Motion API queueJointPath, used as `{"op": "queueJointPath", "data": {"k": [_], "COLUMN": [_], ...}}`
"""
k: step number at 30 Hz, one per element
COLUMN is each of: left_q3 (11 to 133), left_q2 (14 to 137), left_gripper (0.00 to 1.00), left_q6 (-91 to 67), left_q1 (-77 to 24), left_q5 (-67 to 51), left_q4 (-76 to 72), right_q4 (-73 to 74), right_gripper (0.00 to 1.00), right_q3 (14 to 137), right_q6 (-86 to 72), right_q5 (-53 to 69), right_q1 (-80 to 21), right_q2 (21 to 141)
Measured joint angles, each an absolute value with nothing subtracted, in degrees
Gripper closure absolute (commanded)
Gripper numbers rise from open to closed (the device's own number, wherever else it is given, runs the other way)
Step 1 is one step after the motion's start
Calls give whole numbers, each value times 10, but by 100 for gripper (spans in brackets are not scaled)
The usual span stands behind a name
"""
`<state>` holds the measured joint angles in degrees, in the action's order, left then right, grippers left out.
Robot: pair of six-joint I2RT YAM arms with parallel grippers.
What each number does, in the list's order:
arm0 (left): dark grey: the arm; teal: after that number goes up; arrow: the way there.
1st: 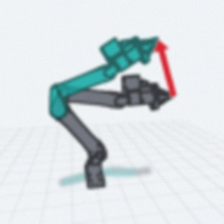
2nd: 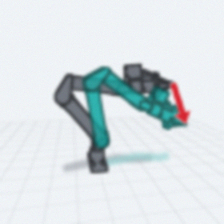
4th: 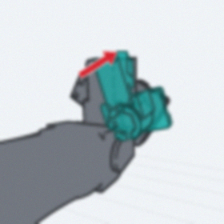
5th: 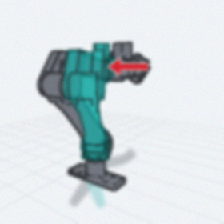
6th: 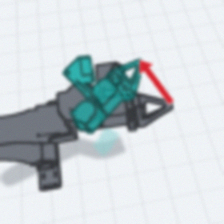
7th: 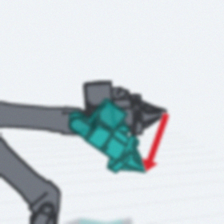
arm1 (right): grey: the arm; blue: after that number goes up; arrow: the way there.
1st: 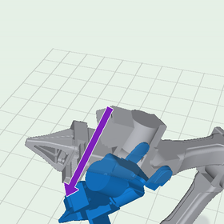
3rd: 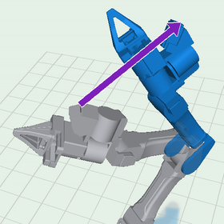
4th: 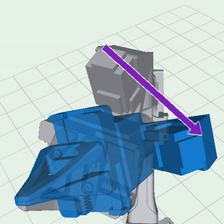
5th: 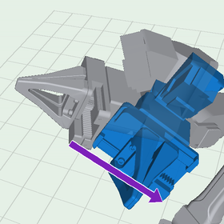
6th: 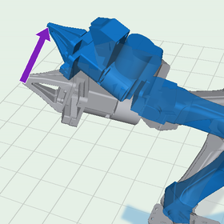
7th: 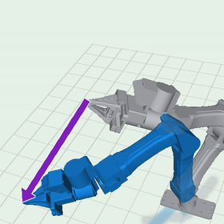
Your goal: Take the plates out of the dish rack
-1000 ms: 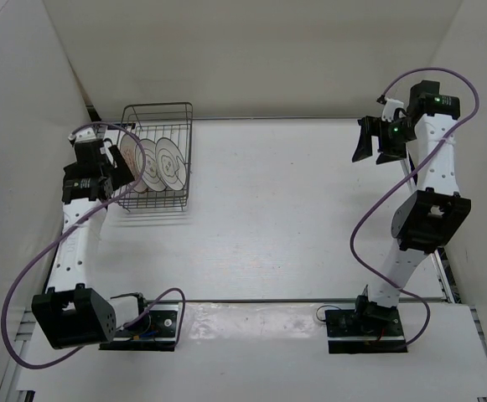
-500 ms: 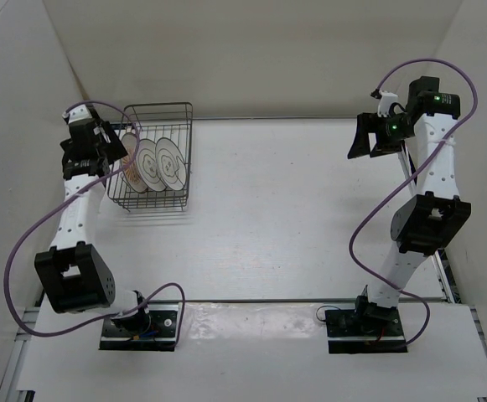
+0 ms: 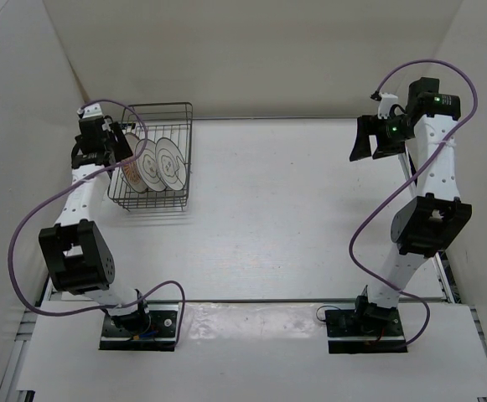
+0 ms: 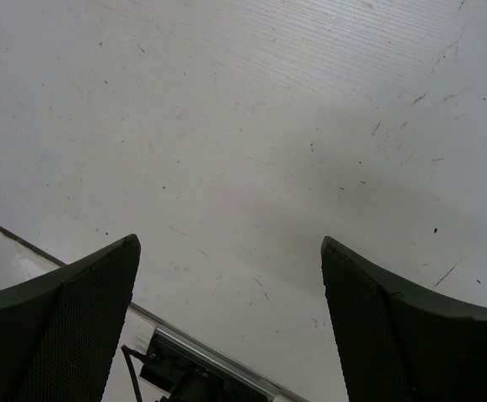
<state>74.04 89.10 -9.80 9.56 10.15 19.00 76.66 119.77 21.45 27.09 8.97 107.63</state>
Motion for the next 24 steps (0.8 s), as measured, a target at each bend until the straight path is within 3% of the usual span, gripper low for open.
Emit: {"op": "queueJointPath", "data": {"k": [24], "left_q3": [759], "left_q2": [956], "left_gripper": [62], "left_q6": [-49], "left_q1": [55], "left_q5": [146], "left_q4": [214], "right_q4": [768], "right_gripper": [10], "right_q3": [1179], "right_q6": [215], "right_q5": [237], "right_q1": [90], "right_q2": [1055]}}
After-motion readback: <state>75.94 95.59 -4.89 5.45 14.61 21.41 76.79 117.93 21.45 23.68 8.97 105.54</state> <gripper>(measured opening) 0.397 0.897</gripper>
